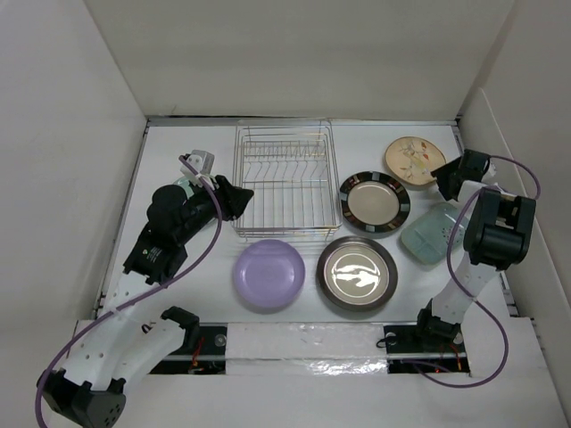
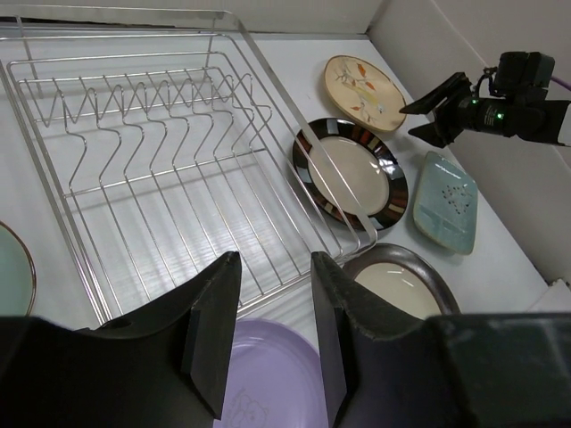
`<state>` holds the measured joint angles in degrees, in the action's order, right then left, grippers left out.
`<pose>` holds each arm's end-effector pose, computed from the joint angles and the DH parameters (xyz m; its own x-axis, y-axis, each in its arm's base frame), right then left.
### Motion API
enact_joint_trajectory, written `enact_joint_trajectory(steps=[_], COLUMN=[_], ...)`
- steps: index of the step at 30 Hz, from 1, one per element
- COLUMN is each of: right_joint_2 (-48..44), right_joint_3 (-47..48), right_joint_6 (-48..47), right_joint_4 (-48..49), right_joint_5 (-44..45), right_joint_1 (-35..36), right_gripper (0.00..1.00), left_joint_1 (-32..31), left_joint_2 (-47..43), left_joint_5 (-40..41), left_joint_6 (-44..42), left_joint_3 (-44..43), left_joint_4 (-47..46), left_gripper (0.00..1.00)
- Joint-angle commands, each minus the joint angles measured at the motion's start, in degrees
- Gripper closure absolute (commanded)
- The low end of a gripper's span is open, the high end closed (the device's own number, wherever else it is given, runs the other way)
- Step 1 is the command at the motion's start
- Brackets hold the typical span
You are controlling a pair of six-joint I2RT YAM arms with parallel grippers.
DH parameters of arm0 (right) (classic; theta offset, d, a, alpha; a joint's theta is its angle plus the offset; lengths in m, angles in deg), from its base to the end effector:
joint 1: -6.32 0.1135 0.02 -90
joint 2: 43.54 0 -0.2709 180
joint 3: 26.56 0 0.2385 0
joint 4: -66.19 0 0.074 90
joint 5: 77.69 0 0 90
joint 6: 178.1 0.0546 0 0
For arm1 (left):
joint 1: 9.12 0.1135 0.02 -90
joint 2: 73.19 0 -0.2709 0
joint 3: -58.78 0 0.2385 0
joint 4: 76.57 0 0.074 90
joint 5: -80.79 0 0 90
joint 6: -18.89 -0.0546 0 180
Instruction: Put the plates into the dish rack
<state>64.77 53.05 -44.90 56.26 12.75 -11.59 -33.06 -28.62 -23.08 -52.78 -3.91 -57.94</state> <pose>0.3945 -0.1279 0.1759 -0.2186 0.7900 -0.5727 0.6350 0.5609 0.5313 0.1598 -0.0853 0.3767 -0.2005 -0.2450 -0.9486 0.5794 0.7511 -0.3165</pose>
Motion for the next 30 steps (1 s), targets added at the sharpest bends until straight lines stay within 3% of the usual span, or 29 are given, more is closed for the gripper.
enact_joint_trajectory(steps=[1,17,20,21,24,27,30], right_joint_2=[-0.04,9.37,10.6,10.52,9.29,7.09,3.32], right_joint_3=[0.53,10.19,10.2,9.85,8.97,8.27,7.48], right_joint_6=[2.94,2.15,3.2,4.08,5.4,6.28,6.63], right_joint_4=[5.55,2.04,2.21,3.69,5.8,7.48,9.49], right_joint_5=[-4.14,-11.44,-12.31,-12.49,-12.58,-11.35,-9.68], right_joint_1=[-1.6,-3.97,-4.5,-4.5,-4.5,-4.5,-4.5], right_gripper=[0.4,0.51,0.58,0.71,0.79,0.99,1.0], left_joint_1=[-0.14,-0.14,-0.14,-0.14,-0.14,-0.14,-0.14], left_joint_2=[-0.46,0.77,0.51,0.51,0.51,0.86,1.83], left_joint_5=[-0.11,-0.28,0.51,0.94,2.08,4.36,6.56], left_joint_6=[-0.75,-0.75,-0.84,-0.92,-0.84,-0.84,-0.92], left_joint_3=[0.04,-0.05,-0.05,-0.05,0.13,0.04,-0.22], left_joint_4=[-2.91,-3.44,-3.18,-3.18,-3.18,-2.74,-1.86], left_gripper=[0.65,0.65,0.65,0.65,0.65,0.65,0.64])
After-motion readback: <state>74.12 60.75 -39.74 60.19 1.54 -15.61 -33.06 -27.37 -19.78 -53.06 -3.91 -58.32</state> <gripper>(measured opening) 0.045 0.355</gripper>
